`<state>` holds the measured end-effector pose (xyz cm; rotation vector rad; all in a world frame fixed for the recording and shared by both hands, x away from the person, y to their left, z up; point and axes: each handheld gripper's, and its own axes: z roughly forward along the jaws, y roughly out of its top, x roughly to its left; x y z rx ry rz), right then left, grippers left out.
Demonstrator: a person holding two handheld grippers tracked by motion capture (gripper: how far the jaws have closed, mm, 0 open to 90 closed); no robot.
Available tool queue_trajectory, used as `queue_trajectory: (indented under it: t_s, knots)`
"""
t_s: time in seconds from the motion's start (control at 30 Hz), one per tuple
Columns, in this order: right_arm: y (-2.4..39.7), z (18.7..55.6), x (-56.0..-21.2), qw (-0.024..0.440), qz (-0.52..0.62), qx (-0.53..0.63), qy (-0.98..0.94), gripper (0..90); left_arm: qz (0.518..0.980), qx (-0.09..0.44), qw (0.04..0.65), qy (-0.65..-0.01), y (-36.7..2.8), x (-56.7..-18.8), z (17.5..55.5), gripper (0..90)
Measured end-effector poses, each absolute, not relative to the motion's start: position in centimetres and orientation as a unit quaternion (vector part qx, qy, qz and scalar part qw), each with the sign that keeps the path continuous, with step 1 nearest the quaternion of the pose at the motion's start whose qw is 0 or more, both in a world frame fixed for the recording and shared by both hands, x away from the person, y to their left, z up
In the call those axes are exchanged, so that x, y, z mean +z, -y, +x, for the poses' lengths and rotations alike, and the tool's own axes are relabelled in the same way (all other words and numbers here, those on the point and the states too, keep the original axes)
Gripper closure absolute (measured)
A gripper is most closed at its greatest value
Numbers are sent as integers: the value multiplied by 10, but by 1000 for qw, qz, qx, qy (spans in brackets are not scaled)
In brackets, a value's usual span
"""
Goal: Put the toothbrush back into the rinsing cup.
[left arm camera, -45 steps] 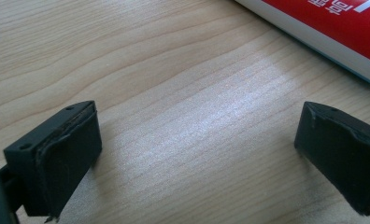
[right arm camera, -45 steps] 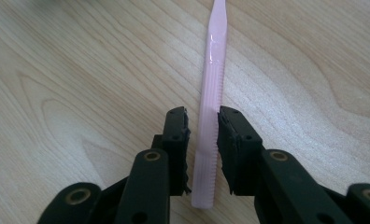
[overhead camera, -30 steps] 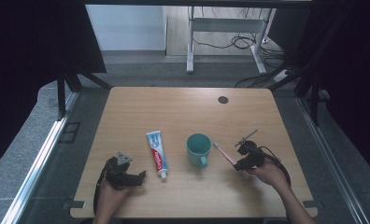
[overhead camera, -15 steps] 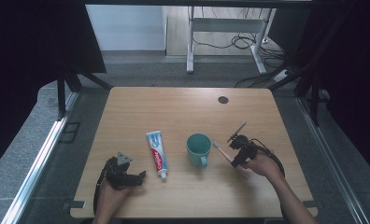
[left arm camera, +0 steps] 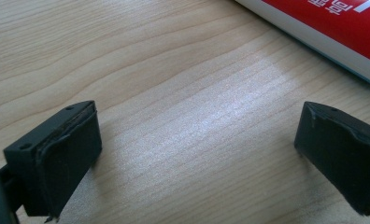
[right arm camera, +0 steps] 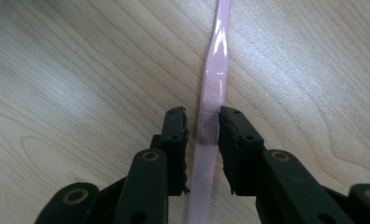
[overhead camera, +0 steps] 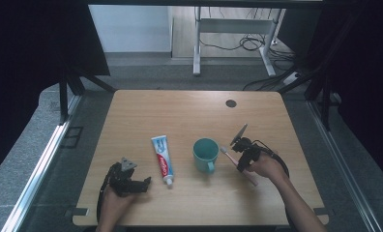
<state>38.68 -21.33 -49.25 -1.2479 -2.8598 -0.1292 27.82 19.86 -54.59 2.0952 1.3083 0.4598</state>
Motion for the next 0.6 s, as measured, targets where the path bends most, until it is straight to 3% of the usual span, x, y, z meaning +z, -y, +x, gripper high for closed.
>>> queue_trajectory:
  t_s: [0.6]
  knots:
    - [207,392,-499,6,-408,-4,913,784,794,173,309,-494,-199,-546,278,3]
